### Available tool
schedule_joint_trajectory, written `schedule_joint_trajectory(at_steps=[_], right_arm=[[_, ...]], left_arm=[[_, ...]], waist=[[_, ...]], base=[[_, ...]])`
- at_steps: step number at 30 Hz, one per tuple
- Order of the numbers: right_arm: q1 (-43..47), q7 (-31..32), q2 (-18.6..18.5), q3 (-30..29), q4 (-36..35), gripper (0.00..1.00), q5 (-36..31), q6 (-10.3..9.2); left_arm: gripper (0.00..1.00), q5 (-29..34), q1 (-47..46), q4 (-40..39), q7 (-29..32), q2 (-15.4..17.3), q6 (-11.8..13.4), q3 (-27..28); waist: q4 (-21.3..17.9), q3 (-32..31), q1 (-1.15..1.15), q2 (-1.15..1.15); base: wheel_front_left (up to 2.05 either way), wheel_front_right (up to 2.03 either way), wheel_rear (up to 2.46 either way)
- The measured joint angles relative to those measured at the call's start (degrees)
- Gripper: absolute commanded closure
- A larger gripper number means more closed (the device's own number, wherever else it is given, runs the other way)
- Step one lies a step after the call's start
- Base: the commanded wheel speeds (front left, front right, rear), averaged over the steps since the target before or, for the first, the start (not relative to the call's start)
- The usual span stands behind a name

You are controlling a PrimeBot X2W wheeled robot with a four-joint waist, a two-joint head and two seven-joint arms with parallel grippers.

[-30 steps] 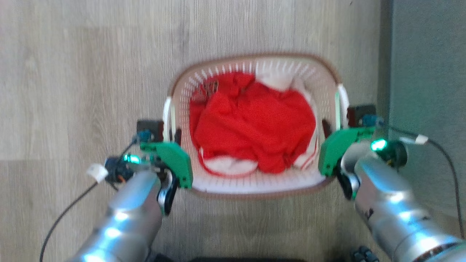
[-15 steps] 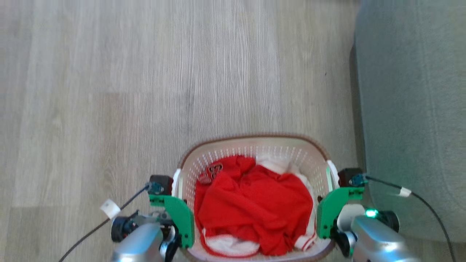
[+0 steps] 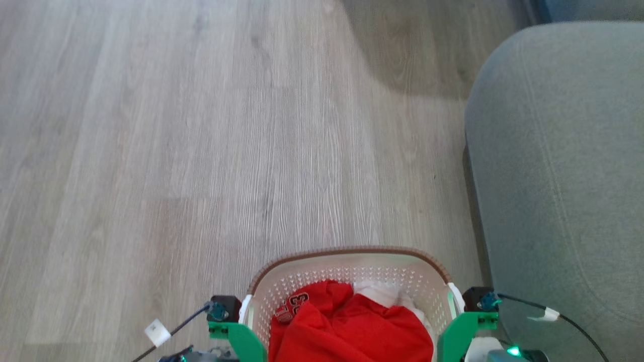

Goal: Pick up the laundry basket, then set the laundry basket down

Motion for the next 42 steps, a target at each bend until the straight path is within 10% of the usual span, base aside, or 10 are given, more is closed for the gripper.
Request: schedule_joint_trajectory(at_steps=[42], right_arm=[[0.32,-1.93,-0.04,11.65,1.23,1.0,11.63,-0.01]], left_arm=[[1.0,-4.19,1.22,1.58,-1.0,0.14,-0.47,-3.97]], waist=[[-0.15,-4.18,0.01,0.0]], base=[[0.0,0.0,0.0]])
